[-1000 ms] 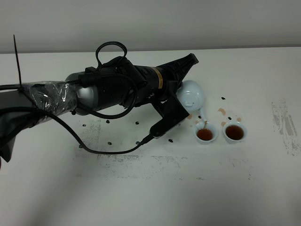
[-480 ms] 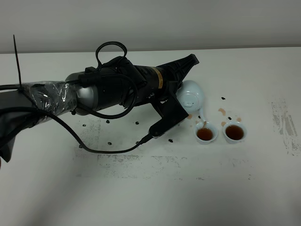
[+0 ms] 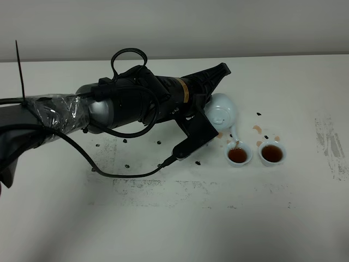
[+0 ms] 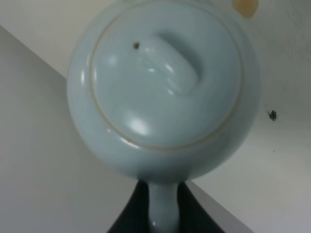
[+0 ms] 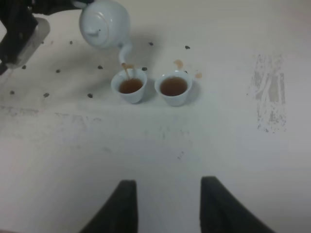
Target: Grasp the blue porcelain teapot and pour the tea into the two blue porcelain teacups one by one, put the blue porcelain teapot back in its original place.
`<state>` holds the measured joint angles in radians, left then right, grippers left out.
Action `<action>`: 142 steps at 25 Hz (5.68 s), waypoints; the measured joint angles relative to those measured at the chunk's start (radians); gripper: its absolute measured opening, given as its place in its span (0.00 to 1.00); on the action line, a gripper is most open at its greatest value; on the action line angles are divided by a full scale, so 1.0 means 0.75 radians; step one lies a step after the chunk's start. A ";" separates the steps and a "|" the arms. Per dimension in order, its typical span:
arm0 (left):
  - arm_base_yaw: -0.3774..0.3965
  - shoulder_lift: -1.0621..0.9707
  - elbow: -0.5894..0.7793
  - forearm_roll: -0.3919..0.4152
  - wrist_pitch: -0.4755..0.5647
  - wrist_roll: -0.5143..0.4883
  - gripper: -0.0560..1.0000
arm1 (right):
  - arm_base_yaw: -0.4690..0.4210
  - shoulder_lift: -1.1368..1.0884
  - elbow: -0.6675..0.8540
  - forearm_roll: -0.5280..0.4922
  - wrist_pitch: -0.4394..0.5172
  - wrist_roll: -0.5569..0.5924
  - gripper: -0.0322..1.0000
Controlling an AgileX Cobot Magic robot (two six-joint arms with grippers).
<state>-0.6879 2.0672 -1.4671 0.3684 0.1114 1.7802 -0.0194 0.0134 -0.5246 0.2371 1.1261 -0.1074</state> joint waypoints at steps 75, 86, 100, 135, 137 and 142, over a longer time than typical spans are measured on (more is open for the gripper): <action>0.397 0.007 0.000 -0.207 0.627 -2.256 0.09 | 0.000 0.000 0.000 0.004 0.000 0.000 0.32; 0.433 0.053 0.000 -0.206 0.596 -2.260 0.09 | 0.000 0.000 0.000 0.008 0.000 0.000 0.32; 0.442 0.072 0.000 -0.205 0.572 -2.260 0.12 | 0.000 0.000 0.000 0.008 0.000 0.000 0.32; 0.444 -0.072 0.000 -0.316 1.084 -2.288 0.41 | 0.000 0.000 0.000 0.008 0.000 0.000 0.32; 0.468 -0.119 0.000 -0.373 1.134 -2.294 0.41 | 0.000 0.000 0.000 0.008 0.000 0.000 0.32; 0.583 -0.342 0.000 -0.337 1.280 -2.331 0.41 | 0.000 0.000 0.000 0.008 0.000 0.000 0.32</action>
<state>-0.2507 1.8108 -1.4671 0.1155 1.0716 0.0319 -0.0194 0.0134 -0.5246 0.2432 1.1261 -0.1074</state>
